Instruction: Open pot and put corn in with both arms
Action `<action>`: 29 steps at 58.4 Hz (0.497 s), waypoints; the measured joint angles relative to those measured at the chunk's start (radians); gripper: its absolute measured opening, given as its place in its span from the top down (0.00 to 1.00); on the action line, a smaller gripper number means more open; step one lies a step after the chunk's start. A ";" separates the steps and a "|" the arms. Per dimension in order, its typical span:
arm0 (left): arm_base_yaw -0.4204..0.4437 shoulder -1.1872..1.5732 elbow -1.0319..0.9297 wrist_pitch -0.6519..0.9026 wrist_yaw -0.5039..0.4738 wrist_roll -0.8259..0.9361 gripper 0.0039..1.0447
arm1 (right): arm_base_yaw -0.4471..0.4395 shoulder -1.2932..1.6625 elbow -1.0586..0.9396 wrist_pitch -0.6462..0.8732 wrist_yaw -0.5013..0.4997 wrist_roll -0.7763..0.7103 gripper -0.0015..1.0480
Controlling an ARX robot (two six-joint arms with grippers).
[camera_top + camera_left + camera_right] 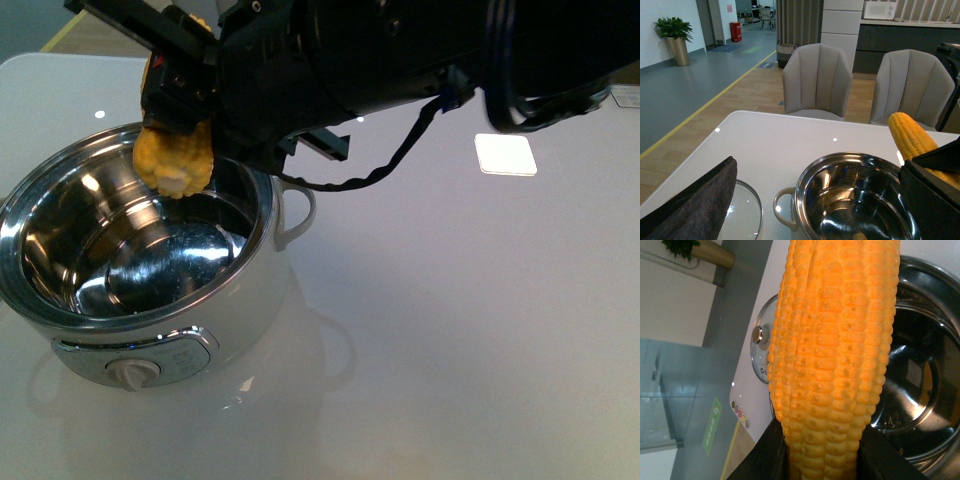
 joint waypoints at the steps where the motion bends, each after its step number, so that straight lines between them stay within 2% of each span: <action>1: 0.000 0.000 0.000 0.000 0.000 0.000 0.06 | 0.004 0.007 0.005 -0.003 0.000 0.001 0.78; 29: 0.000 0.000 0.000 0.000 0.000 0.000 0.06 | 0.060 0.128 0.066 -0.063 -0.027 0.008 0.78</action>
